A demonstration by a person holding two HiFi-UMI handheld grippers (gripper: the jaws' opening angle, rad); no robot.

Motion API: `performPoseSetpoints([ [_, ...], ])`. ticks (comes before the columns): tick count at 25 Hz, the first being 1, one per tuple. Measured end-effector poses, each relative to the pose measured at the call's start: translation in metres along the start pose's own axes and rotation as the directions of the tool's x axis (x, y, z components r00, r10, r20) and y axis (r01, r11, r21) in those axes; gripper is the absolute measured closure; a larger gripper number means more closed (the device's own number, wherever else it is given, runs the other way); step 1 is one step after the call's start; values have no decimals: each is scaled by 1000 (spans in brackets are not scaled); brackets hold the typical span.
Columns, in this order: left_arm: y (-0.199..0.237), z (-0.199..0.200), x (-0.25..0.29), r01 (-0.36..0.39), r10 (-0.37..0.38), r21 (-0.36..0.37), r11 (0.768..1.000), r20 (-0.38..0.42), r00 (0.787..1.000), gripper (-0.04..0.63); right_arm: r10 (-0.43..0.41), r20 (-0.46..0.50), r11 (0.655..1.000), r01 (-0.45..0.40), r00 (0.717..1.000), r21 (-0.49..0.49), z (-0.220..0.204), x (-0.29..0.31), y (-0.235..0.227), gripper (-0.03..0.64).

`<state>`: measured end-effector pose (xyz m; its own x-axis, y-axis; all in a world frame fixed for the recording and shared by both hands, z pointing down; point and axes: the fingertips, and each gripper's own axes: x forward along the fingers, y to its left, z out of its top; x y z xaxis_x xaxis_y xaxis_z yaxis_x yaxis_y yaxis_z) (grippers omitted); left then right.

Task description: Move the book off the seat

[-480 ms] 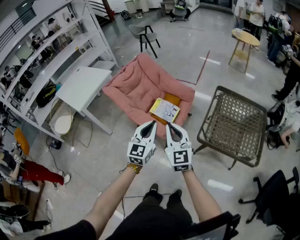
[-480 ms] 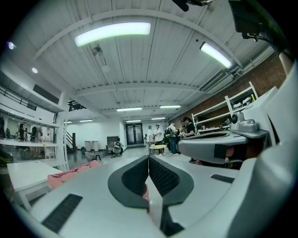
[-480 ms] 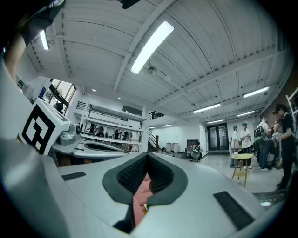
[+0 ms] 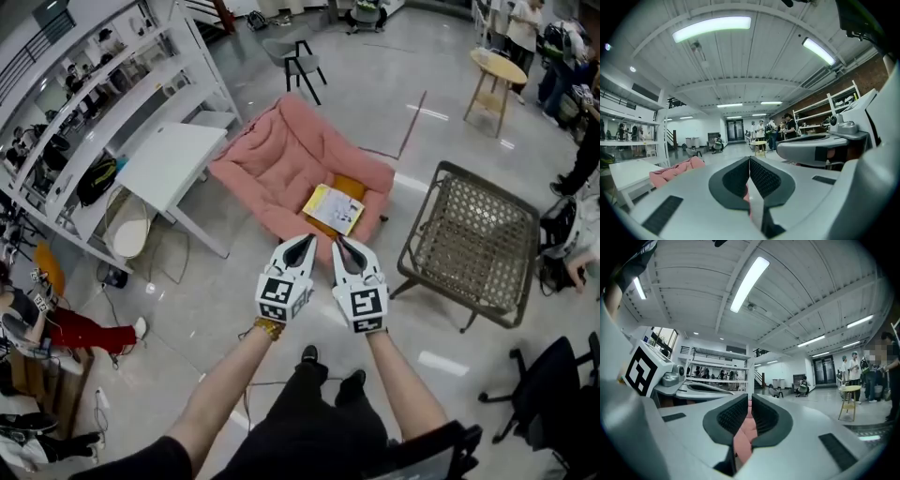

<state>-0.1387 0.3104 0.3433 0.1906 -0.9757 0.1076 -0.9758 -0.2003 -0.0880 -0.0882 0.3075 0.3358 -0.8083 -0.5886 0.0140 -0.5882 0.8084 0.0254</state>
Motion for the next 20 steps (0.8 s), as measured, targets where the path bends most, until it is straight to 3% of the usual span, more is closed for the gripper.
performPoseSetpoints([
  [9, 29, -31, 11, 21, -23, -40, 999, -42, 999, 583, -6, -47, 1000, 6, 999, -1, -19, 26, 5, 601],
  [20, 99, -57, 33, 68, -72, -69, 995, -57, 996, 583, -61, -121, 998, 60, 991, -10, -43, 91, 10, 601],
])
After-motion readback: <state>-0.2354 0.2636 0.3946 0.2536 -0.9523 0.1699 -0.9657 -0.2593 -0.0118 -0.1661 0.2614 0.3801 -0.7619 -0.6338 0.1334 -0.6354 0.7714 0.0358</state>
